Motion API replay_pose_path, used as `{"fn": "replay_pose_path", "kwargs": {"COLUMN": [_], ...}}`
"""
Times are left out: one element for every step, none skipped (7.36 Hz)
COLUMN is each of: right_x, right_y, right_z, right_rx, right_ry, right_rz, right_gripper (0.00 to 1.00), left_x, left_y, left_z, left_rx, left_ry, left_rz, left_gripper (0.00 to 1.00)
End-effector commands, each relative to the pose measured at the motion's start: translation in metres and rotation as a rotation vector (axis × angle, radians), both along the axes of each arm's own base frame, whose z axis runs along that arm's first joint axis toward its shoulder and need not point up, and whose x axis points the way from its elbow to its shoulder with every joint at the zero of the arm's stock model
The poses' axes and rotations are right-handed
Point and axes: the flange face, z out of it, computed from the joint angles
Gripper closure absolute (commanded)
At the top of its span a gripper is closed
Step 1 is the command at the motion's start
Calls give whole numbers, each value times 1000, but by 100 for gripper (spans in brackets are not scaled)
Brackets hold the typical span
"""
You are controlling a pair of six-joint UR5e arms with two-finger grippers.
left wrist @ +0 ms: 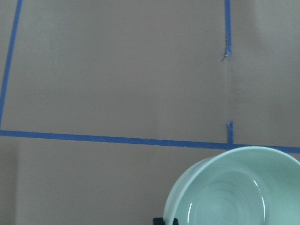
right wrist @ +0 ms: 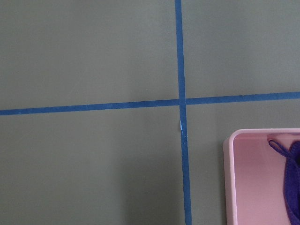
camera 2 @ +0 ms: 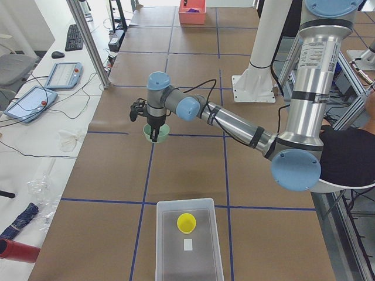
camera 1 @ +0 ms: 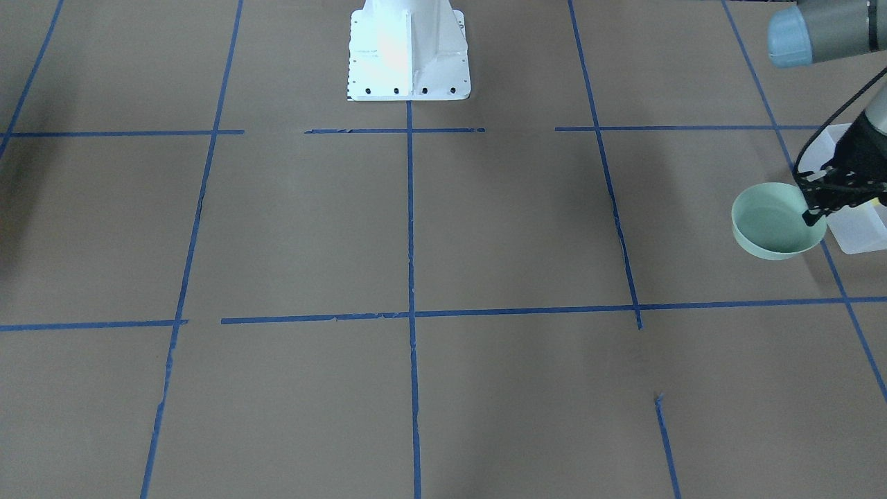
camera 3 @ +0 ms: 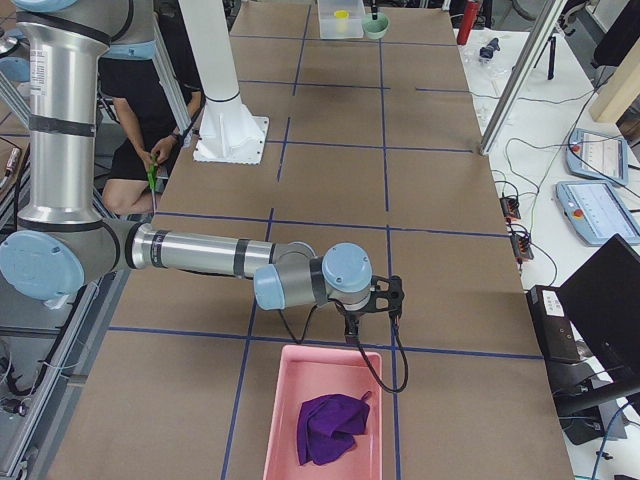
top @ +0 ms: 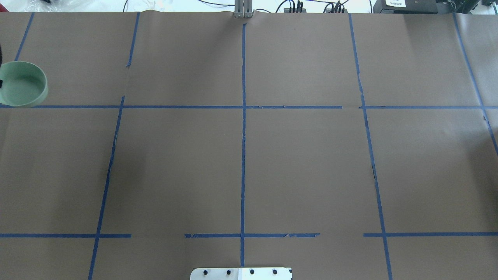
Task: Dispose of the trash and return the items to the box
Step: 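Lift the green bowl with the left gripper and carry it away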
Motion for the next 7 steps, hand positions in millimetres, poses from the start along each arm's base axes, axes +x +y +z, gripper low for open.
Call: {"fn": "replay_pose_path", "kwargs": {"right_x": [14,15,14,14,14,14,14], "right_y": [13,25,27,28,26,26,25], "right_z": [-34,-33,-30,-28,-30,-31,-33], "right_rx": [-72,-88,-92,-91,-82,-78,-75], "right_ry": [-20,-17,-16,-10,-7,-6,-14], "right_rz": [34,35,33,30,28,28,28], "right_gripper": [0,0,0,0,0,0,0], "left_x": [-71,-102,-132,-163,-187,-197,-195], "left_y": [-13,-12,-11,-7,0,28,64], "left_z": [50,80,110,144,172,210,247], "left_rx": [37,41,38,36,31,28,57], "left_ry": [-27,-52,-72,-90,-103,-110,-118], "left_rz": [53,75,93,124,147,195,205], "left_gripper": [100,100,100,100,100,100,100]}}
